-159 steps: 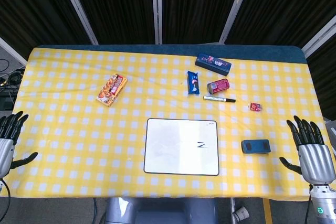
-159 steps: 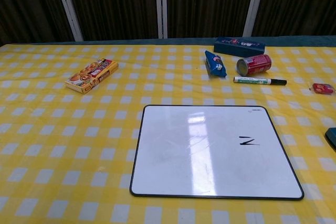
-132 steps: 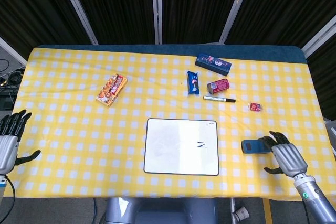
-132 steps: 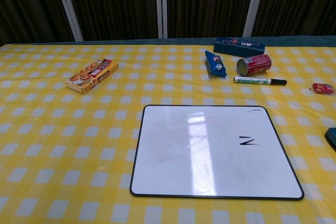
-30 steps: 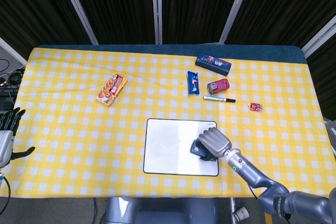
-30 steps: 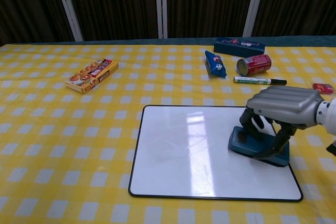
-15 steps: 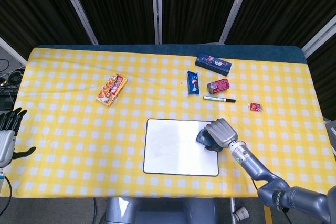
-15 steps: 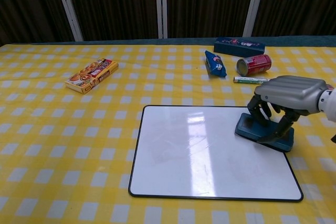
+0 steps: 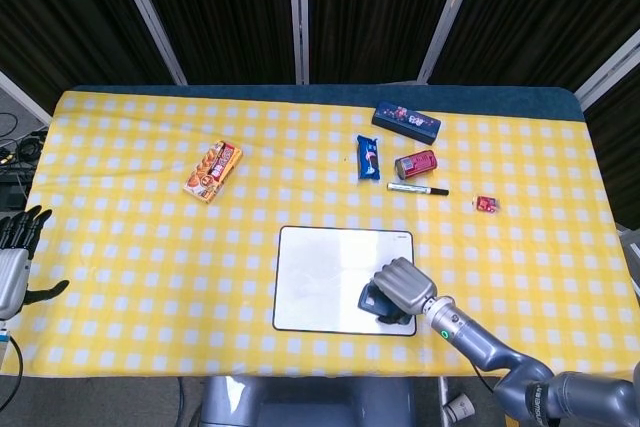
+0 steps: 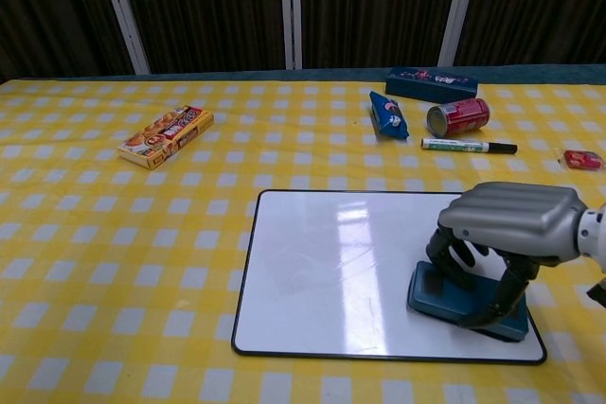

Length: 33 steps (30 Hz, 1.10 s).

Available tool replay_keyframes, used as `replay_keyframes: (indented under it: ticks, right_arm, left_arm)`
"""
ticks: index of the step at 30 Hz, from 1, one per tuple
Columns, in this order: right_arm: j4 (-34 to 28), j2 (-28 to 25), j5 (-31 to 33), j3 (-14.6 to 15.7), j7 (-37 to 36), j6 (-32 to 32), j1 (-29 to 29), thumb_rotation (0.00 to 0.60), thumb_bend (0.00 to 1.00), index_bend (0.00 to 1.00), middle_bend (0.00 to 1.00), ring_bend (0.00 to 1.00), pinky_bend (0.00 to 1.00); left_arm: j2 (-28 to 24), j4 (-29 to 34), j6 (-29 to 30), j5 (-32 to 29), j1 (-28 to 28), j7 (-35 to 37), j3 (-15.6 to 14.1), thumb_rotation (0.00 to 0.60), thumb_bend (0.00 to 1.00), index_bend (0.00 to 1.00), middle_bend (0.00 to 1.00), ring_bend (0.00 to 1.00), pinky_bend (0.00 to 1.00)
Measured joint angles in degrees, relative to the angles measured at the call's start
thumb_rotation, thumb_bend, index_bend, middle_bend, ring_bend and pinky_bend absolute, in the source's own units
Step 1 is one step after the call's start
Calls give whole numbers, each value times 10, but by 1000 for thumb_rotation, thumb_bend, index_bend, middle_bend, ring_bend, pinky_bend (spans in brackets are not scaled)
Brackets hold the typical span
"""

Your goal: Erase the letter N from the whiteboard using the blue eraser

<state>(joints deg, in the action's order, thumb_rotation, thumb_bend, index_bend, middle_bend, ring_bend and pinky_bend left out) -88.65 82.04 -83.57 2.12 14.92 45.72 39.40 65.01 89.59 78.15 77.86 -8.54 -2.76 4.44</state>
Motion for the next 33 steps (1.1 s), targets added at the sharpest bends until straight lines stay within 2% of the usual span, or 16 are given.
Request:
replay_keyframes:
  ticks: [5,13,19,24,26,27,28,29,30,31,33]
  right_arm:
    - [-25,-12,-16,8,5,8,0,600,560,571,612,518,519]
    - [-21,-52,-36,-14,-13,79,-12,600,560,571,612,518,519]
    - [44,-68,1,-32,-19,95,-28,600,561,571,611,518,519]
    - [115,-59,29,-31,-39,89,-45,600,560,570,609,518,519]
    - [139,-51,32,-29,-51,88,-52,600,516,541,586,512,510]
    - [151,-47,31,-26,-61,89,-56,600,406,465,534,484,469]
    - [157,-46,29,-24,-69,89,-59,600,244,317,438,417,396]
    - [160,-45,28,-22,-77,90,-61,600,141,210,351,351,329]
    - [160,-45,27,-21,-88,90,-65,600,37,78,211,231,214]
    - [157,-45,29,-21,-97,91,-68,600,1,7,95,121,115]
    - [141,-51,36,-22,-109,94,-75,600,0,0,8,19,17]
  left_arm:
    - [-1,-1,0,-1,0,3,0,600,0,0,0,0,0]
    - [-3,0,0,1,0,9,0,600,0,0,0,0,0]
    - [-6,7,6,10,2,9,-2,600,0,0,0,0,0]
    - [-7,10,9,14,3,8,-5,600,0,0,0,0,0]
    - [-7,11,9,14,3,7,-5,600,0,0,0,0,0]
    - [-7,11,9,15,3,6,-5,600,0,0,0,0,0]
    - [-7,12,9,15,3,6,-5,600,0,0,0,0,0]
    - [-7,12,9,16,3,6,-5,600,0,0,0,0,0]
    - [-7,13,9,16,3,6,-6,600,0,0,0,0,0]
    - [-7,14,10,17,3,7,-6,600,0,0,0,0,0]
    - [-8,15,10,20,3,7,-7,600,0,0,0,0,0]
